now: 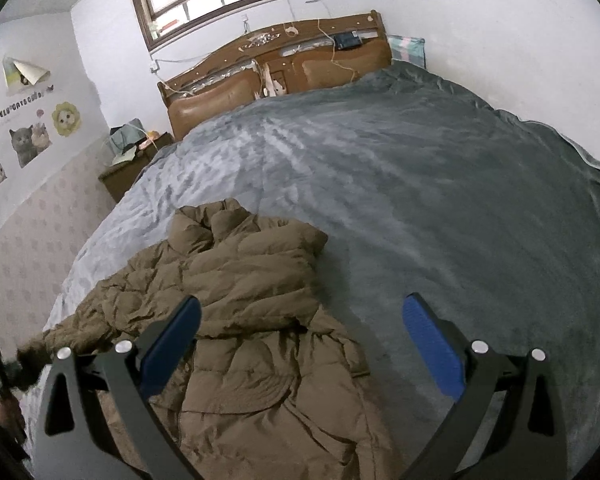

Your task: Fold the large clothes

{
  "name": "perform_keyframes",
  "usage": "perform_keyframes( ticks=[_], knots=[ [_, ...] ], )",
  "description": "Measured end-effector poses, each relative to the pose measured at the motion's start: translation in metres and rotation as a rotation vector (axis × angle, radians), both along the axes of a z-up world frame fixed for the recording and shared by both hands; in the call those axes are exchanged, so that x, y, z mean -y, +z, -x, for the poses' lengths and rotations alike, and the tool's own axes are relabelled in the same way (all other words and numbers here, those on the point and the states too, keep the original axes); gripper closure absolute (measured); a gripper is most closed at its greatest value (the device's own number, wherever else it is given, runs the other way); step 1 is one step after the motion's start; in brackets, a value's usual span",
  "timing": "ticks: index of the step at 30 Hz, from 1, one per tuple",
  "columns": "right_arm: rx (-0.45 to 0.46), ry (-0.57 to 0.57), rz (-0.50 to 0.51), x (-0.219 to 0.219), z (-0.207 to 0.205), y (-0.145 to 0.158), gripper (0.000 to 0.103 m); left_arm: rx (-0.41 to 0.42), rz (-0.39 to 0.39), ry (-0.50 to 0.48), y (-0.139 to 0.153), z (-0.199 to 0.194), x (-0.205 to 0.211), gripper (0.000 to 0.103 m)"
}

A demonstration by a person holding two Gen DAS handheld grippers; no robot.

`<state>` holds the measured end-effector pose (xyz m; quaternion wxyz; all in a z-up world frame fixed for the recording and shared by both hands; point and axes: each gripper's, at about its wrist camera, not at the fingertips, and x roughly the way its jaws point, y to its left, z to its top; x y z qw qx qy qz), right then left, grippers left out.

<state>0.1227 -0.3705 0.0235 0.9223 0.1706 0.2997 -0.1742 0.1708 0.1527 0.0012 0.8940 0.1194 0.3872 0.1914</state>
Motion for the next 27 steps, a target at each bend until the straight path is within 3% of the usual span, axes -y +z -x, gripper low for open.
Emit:
perform_keyframes(
  ticks=[3, 6, 9, 11, 13, 17, 19, 23, 27],
  knots=[
    [0.008, 0.000, -0.001, 0.002, 0.001, 0.002, 0.002, 0.133, 0.015, -0.041, 0.057, -0.017, 0.035, 0.097],
    [0.014, -0.002, -0.006, 0.003, 0.002, 0.003, 0.002, 0.238, 0.016, -0.154, 0.115, -0.037, 0.102, 0.096],
    [0.015, -0.004, -0.010, 0.005, 0.002, 0.004, 0.002, 0.292, 0.056, -0.297, 0.152, -0.046, 0.175, 0.096],
    [0.016, -0.007, -0.011, 0.005, 0.003, 0.004, 0.002, 0.285, 0.105, -0.413, 0.164, -0.043, 0.233, 0.095],
    [0.019, -0.013, -0.013, 0.006, 0.003, 0.005, 0.002, 0.243, 0.140, -0.498, 0.158, -0.045, 0.279, 0.091],
    [0.019, -0.022, -0.009, 0.009, 0.004, 0.005, 0.002, 0.024, 0.253, -0.659, 0.108, -0.056, 0.360, 0.080],
    [0.014, -0.024, -0.012, 0.011, 0.004, 0.003, 0.002, -0.058, 0.208, -0.681, 0.071, -0.052, 0.389, 0.079],
    [-0.003, -0.022, -0.017, 0.014, 0.000, -0.001, 0.002, -0.038, 0.037, -0.715, 0.032, -0.022, 0.419, 0.078],
    [-0.005, -0.015, -0.013, 0.010, -0.002, 0.000, 0.002, -0.030, 0.059, -0.705, 0.033, -0.034, 0.425, 0.077]
  ],
)
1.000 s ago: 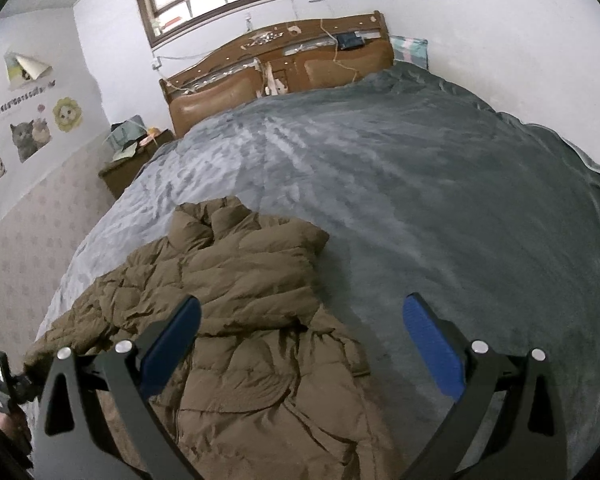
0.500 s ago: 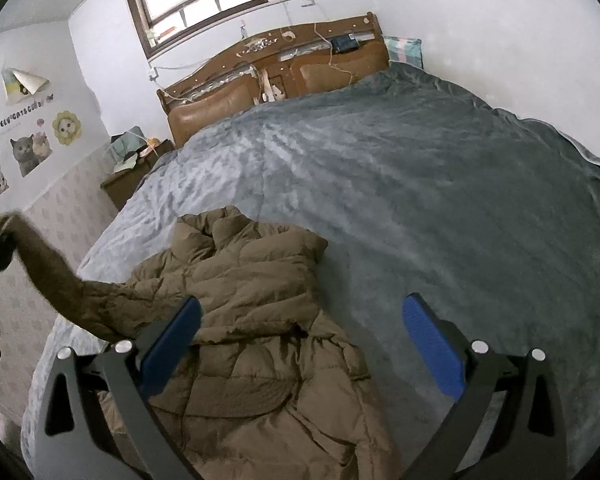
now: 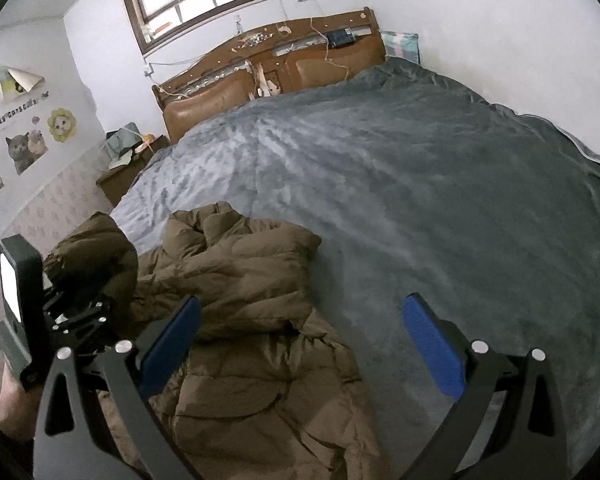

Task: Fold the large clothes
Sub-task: 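Release the jacket with the left tool and smooth the folded bundle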

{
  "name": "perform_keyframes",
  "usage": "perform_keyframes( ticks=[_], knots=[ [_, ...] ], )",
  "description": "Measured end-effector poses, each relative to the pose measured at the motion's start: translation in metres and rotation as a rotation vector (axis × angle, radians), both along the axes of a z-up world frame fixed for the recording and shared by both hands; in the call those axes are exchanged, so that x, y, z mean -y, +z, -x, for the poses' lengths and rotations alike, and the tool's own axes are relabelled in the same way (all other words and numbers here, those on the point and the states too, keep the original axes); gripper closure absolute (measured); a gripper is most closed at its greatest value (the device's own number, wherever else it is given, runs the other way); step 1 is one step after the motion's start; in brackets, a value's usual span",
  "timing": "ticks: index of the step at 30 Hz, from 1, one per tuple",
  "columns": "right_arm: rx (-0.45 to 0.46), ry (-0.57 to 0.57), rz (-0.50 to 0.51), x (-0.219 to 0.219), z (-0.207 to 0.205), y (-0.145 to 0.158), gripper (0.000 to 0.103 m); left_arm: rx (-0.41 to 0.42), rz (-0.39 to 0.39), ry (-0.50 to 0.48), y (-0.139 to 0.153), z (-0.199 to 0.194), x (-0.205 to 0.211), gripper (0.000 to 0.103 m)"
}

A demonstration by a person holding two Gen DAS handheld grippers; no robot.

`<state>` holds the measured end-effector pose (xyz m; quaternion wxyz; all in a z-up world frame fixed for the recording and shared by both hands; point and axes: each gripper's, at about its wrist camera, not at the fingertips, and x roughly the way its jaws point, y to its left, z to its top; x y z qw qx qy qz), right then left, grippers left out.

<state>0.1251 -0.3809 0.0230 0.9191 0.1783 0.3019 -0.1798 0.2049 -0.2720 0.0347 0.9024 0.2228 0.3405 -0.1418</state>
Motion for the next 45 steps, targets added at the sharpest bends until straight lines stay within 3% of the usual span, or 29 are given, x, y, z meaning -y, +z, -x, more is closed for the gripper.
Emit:
perform_keyframes(
  ticks=[3, 5, 9, 12, 14, 16, 19, 23, 26, 27, 28, 29, 30, 31, 32, 33, 35, 38, 39, 41, 43, 45],
  knots=[
    [0.005, 0.006, 0.014, -0.004, 0.002, 0.002, 0.002, -0.007, 0.079, 0.036, 0.020, -0.007, -0.020, 0.076],
    [0.007, 0.004, 0.027, -0.006, 0.002, 0.005, 0.002, -0.015, 0.085, 0.040, 0.025, 0.000, -0.028, 0.075],
    [0.013, -0.002, 0.021, -0.004, 0.005, 0.006, 0.002, 0.013, -0.013, 0.038, 0.034, 0.002, -0.016, 0.072],
    [0.017, -0.006, 0.014, -0.003, 0.008, 0.007, 0.002, 0.070, -0.127, 0.050, 0.039, 0.006, -0.009, 0.068],
    [0.022, -0.005, 0.008, -0.003, 0.009, 0.008, 0.002, 0.109, -0.159, 0.080, 0.043, 0.004, -0.006, 0.063],
    [0.028, -0.005, 0.005, -0.002, 0.011, 0.009, 0.002, 0.118, -0.129, 0.124, 0.053, 0.002, -0.005, 0.049],
    [0.031, -0.010, -0.003, 0.001, 0.012, 0.008, 0.002, 0.119, -0.075, 0.141, 0.068, 0.001, -0.001, 0.037],
    [0.025, -0.020, -0.015, 0.004, 0.012, 0.007, 0.002, 0.123, -0.049, 0.116, 0.086, 0.004, 0.003, 0.030],
    [0.028, -0.017, -0.013, 0.003, 0.012, 0.009, 0.002, 0.161, -0.027, 0.094, 0.102, 0.007, 0.004, 0.028],
    [0.028, -0.014, -0.011, 0.002, 0.013, 0.009, 0.002, 0.208, -0.042, 0.048, 0.104, 0.010, 0.010, 0.026],
    [0.029, -0.012, -0.008, 0.001, 0.013, 0.009, 0.002, 0.284, -0.120, 0.000, 0.098, 0.016, 0.021, 0.017],
    [0.029, -0.011, -0.007, 0.001, 0.013, 0.010, 0.002, 0.418, -0.360, -0.057, 0.074, 0.017, 0.037, 0.009],
    [0.030, -0.013, -0.005, 0.001, 0.013, 0.010, 0.002, 0.376, -0.484, -0.059, 0.055, 0.008, 0.042, 0.003],
    [0.028, -0.014, -0.006, 0.001, 0.013, 0.009, 0.002, 0.288, -0.463, -0.050, 0.050, -0.002, 0.038, 0.004],
    [0.026, -0.014, -0.007, 0.001, 0.013, 0.009, 0.002, 0.217, -0.370, -0.026, 0.053, -0.009, 0.030, 0.004],
    [0.025, -0.013, -0.007, 0.001, 0.013, 0.008, 0.002, 0.096, -0.206, 0.052, 0.059, -0.021, 0.011, 0.004],
    [0.022, -0.017, -0.005, 0.002, 0.013, 0.009, 0.002, 0.010, -0.061, 0.153, 0.063, -0.032, -0.017, 0.004],
    [0.021, -0.017, -0.004, 0.002, 0.011, 0.008, 0.002, -0.038, 0.062, 0.121, 0.061, -0.022, -0.037, 0.003],
    [0.017, -0.011, -0.001, 0.002, 0.010, 0.008, 0.002, -0.102, 0.167, 0.096, 0.061, -0.019, -0.048, 0.003],
    [0.010, -0.003, 0.005, 0.000, 0.007, 0.007, 0.002, -0.224, 0.266, 0.069, 0.051, -0.027, -0.063, 0.003],
    [0.018, 0.006, 0.000, -0.001, 0.007, 0.007, 0.002, -0.197, 0.336, 0.094, 0.051, -0.022, -0.089, 0.003],
    [0.021, 0.017, 0.003, -0.003, 0.007, 0.007, 0.002, -0.143, 0.337, 0.119, 0.046, -0.016, -0.110, 0.003]
  ],
)
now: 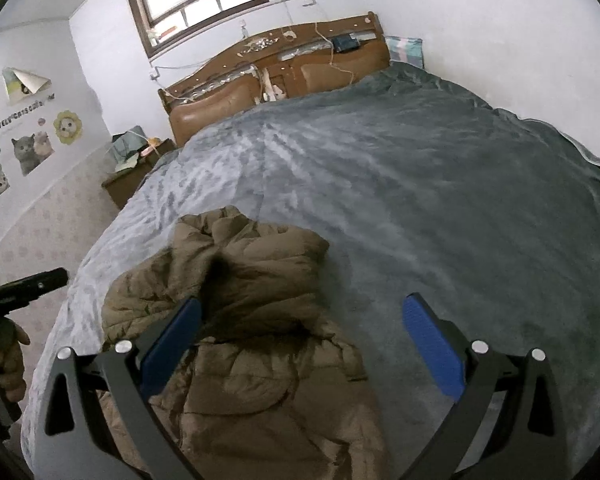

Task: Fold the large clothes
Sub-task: 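Release the jacket with the left tool and smooth the folded bundle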

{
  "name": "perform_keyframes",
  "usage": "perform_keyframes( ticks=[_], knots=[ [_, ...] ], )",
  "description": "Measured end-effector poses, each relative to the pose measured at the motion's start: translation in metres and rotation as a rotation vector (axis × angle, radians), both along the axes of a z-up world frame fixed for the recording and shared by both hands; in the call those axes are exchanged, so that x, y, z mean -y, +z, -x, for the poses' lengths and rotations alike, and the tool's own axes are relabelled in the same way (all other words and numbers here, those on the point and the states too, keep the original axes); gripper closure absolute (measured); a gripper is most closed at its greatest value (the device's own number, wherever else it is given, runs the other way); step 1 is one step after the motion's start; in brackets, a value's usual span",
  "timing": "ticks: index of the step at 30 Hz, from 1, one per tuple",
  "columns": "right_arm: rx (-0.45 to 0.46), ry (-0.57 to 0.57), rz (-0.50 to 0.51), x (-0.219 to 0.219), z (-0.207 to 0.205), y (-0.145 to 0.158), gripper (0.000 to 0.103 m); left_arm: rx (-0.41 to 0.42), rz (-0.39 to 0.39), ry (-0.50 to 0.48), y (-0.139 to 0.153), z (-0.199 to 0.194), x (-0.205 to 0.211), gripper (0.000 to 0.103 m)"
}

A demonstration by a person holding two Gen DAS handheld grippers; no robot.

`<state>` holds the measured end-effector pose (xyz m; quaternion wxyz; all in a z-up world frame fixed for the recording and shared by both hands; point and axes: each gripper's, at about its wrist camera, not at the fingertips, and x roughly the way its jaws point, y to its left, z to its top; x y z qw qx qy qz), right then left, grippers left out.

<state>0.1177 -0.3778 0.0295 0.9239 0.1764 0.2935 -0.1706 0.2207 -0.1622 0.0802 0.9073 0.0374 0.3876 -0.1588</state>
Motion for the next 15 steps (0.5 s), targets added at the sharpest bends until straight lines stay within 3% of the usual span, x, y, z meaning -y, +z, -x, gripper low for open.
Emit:
perform_keyframes(
  ticks=[4, 9, 15],
  knots=[
    [-0.018, 0.016, 0.019, -0.004, -0.009, -0.007, 0.002, 0.067, 0.014, 0.060, -0.027, 0.025, -0.059, 0.003],
    [-0.063, 0.043, 0.016, -0.013, -0.028, -0.029, 0.002, 0.175, -0.030, 0.172, -0.058, 0.040, -0.119, 0.003],
    [-0.072, 0.135, 0.057, -0.031, -0.082, -0.058, 0.002, 0.165, 0.008, 0.258, -0.093, 0.015, -0.153, 0.003]
  ],
)
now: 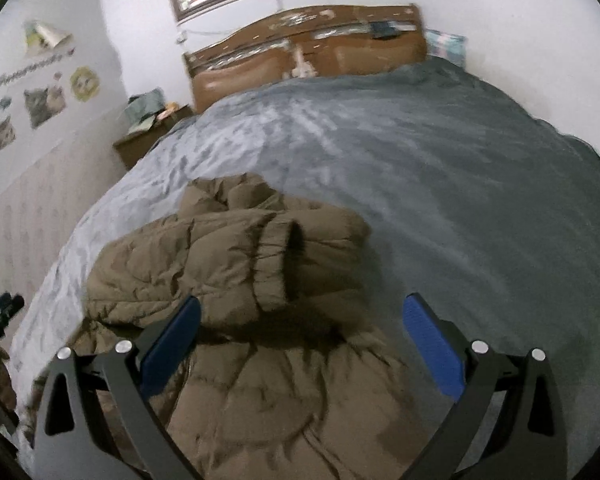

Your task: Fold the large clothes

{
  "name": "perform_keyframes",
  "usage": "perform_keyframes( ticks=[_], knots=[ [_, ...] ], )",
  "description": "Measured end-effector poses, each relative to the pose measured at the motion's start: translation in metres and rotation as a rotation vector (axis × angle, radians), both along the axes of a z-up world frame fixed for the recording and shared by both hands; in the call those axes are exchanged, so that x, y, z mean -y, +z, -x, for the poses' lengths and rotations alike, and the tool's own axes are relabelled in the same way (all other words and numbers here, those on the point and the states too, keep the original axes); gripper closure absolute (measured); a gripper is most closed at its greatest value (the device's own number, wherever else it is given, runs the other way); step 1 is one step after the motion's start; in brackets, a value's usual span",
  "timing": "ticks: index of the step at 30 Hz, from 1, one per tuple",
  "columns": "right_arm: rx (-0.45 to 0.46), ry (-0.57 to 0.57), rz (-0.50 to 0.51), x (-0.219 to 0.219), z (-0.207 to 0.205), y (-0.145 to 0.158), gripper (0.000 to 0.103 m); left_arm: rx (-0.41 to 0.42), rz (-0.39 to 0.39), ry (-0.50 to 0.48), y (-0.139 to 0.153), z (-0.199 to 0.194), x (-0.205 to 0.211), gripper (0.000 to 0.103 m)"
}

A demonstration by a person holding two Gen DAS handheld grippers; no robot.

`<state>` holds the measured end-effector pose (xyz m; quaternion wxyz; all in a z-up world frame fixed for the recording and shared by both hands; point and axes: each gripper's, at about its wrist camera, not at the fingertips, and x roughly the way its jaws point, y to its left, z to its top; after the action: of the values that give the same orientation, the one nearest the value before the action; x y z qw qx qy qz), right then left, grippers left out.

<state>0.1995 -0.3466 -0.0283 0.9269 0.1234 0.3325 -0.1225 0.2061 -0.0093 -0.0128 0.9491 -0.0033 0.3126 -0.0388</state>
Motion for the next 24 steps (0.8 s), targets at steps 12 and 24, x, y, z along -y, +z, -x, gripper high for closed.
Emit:
perform_keyframes(
  ticks=[12, 24],
  knots=[
    [-0.105, 0.080, -0.072, -0.002, -0.072, -0.064, 0.093, -0.069, 0.058, 0.040, -0.012, -0.055, 0.012, 0.003],
    [-0.171, -0.155, 0.088, 0.034, -0.073, -0.062, 0.023, -0.155, -0.223, 0.082, -0.075, -0.135, 0.096, 0.003]
  ],
)
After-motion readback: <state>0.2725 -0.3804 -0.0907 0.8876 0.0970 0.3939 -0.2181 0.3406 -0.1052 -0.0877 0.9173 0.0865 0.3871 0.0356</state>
